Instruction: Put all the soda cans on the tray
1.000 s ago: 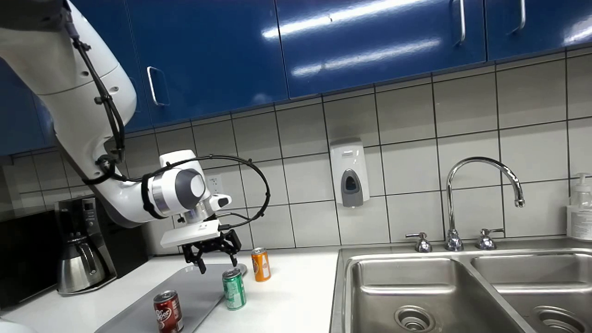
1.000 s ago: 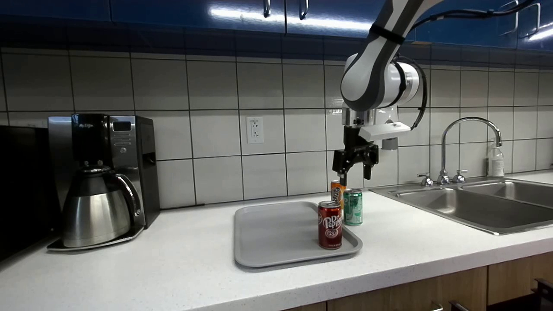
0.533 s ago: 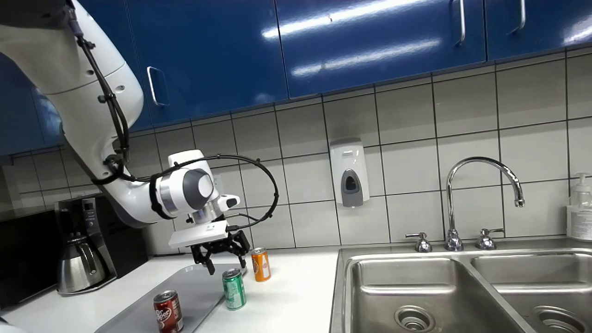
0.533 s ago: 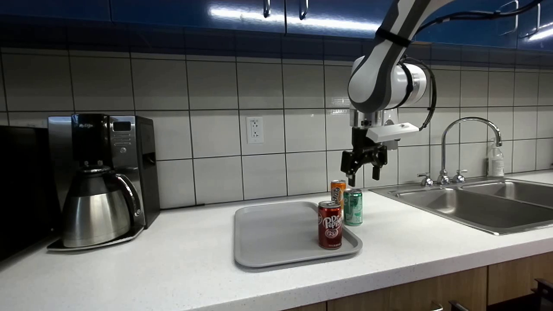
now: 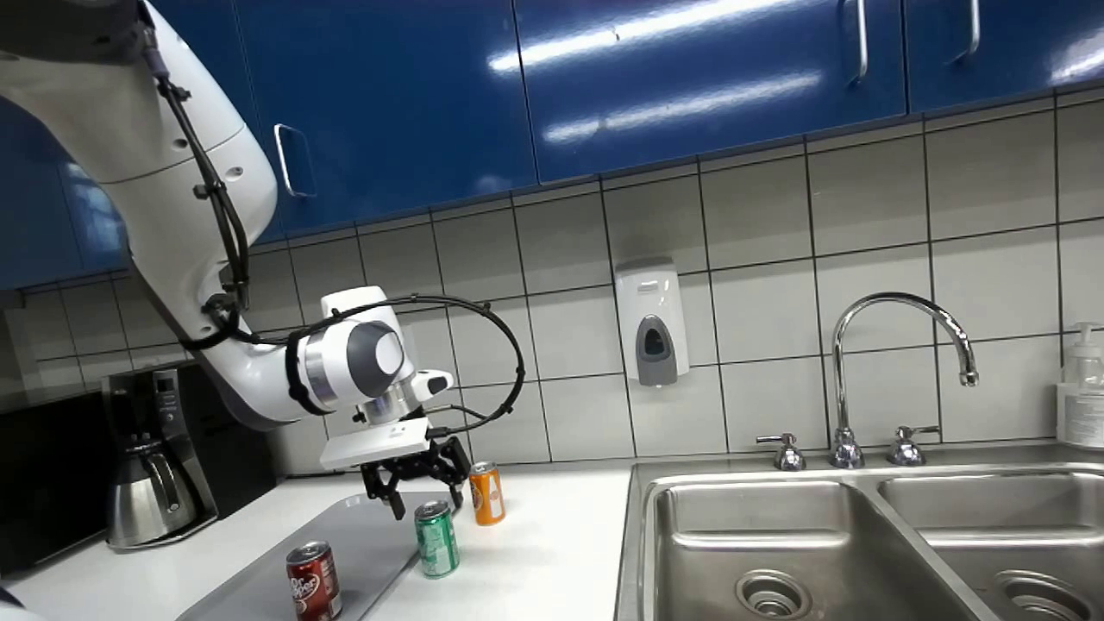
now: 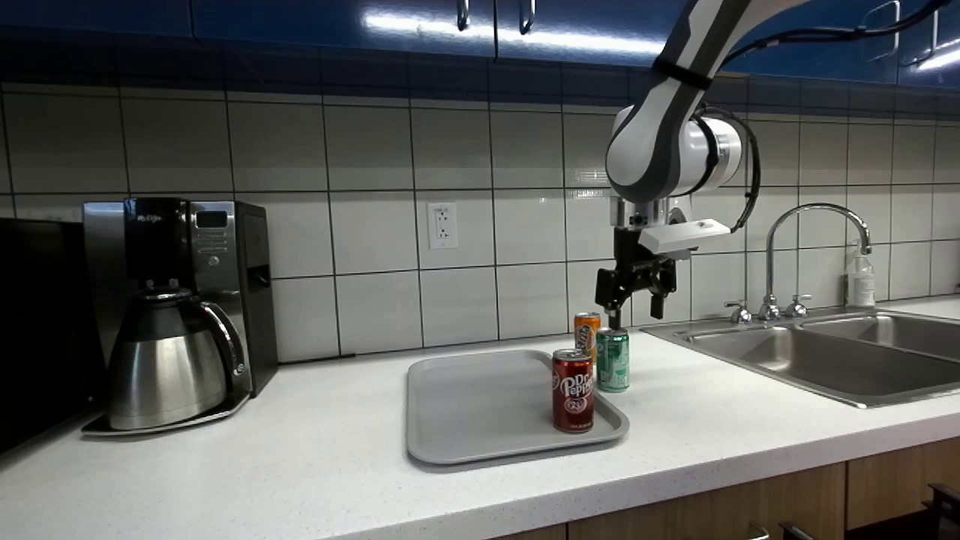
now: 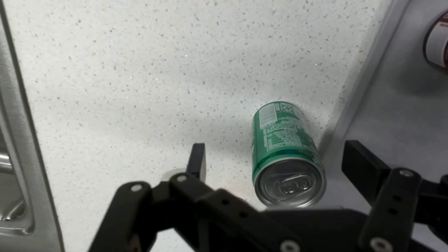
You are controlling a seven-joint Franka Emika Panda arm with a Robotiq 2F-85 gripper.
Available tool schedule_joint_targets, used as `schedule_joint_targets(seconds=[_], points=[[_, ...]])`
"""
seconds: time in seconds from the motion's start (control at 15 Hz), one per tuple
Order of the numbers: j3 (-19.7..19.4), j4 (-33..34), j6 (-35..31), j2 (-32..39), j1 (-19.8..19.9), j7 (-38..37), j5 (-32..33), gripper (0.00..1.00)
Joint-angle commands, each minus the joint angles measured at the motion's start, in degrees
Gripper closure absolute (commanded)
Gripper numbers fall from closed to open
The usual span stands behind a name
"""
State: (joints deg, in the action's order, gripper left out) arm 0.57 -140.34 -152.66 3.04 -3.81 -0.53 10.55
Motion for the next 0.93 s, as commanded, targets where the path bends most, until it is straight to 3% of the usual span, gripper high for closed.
schedule_joint_targets(seconds=[0.0, 0.87], points=[[0.2, 2.2, 0.1, 2.4, 0.5, -0.7, 0.8, 0.00], [0.5, 8.7, 0.1, 9.2, -0.6, -0.1, 0.4, 0.00]])
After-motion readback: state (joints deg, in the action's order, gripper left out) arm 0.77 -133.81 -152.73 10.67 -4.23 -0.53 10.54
